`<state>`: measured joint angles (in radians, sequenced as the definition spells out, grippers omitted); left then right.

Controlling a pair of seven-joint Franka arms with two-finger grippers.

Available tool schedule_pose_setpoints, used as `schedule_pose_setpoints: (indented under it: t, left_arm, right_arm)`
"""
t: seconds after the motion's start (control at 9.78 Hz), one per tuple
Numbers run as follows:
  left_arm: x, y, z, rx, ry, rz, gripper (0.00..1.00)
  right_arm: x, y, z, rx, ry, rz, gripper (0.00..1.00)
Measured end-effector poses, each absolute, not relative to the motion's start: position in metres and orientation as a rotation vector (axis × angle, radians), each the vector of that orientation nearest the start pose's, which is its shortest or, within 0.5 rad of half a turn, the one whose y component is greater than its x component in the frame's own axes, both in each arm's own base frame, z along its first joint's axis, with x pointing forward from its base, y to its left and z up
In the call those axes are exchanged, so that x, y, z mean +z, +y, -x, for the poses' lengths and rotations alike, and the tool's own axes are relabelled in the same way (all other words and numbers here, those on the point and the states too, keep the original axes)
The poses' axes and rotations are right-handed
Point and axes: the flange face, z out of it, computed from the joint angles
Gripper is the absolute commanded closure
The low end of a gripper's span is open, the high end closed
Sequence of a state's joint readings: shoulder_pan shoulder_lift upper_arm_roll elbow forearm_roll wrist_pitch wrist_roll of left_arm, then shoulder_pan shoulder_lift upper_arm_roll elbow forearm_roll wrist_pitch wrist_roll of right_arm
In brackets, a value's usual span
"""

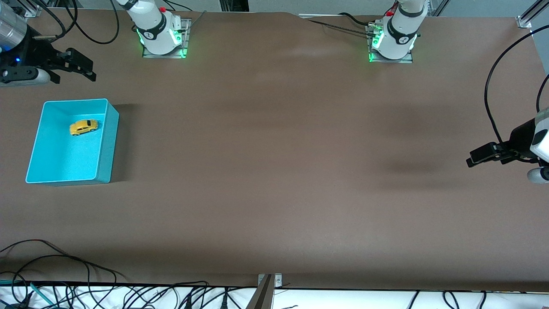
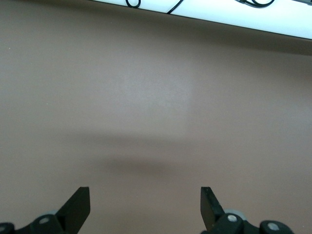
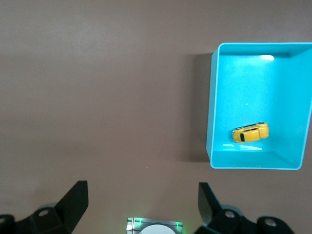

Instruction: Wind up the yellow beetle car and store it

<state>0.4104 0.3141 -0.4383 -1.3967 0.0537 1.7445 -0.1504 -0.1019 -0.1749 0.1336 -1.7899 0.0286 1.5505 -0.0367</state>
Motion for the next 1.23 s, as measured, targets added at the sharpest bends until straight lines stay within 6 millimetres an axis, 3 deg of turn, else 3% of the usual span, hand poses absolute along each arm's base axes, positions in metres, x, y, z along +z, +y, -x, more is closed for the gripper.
schedule_pose_setpoints:
  t: [0.82,1.23]
  left_arm:
    - [0.545,0.024,-0.655,-0.099,-0.064,3.203,0.00]
    - [0.544,0.025,-0.655,-0.101,-0.062,3.203,0.00]
  right_arm:
    - [0.611,0.014,-0.495,0.104,-0.099,3.210,0.00]
    - [0.598,0.018,-0.502,0.144,-0.113,3.205,0.00]
